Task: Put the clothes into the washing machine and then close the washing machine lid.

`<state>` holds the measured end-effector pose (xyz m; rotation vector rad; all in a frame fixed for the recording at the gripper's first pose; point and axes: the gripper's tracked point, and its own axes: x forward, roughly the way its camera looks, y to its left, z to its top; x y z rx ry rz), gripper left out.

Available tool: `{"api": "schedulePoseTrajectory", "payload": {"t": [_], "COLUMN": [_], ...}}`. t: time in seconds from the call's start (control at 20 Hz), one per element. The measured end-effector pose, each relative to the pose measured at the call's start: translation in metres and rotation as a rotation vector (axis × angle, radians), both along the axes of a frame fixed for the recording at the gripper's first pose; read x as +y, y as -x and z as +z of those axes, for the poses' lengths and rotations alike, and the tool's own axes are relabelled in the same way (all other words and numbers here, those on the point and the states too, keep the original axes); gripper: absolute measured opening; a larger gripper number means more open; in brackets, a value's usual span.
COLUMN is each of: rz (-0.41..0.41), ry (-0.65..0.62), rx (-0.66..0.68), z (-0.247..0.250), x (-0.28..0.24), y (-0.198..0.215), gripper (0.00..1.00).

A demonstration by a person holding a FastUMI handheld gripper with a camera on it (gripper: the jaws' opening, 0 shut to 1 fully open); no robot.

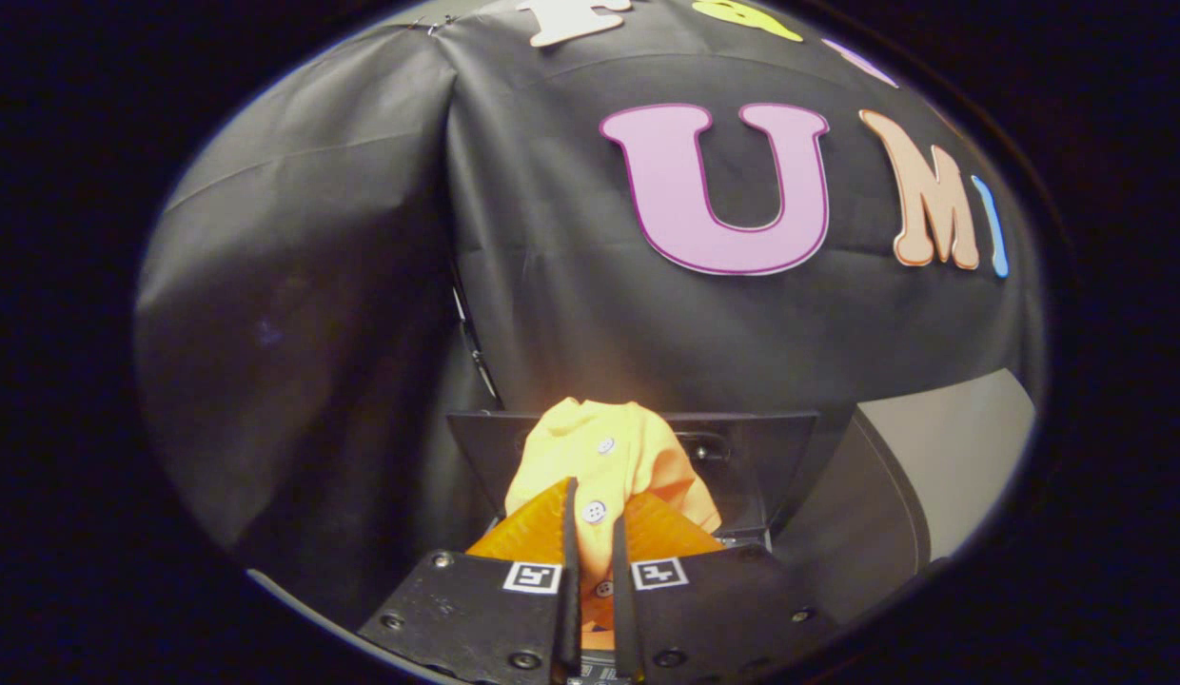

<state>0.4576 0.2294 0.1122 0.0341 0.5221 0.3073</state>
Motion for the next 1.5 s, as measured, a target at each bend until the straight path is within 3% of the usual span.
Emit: {"api": "schedulePoseTrajectory", "payload": {"t": [0.35, 0.75, 1.1, 1.5], "rz": [-0.028, -0.027, -0.056, -0.132], "ry": [0.039, 0.023, 0.064, 0.125], "rx": [-0.036, -0.107, -0.125, -0.027], "z": [-0.009, 0.007, 0.016, -0.024], "x": [-0.010, 0.000, 0.016, 0.016], "y": [-0.010, -0.029, -0.083, -0.132], "gripper": [1.00, 0.98, 0.97, 0.98]}}
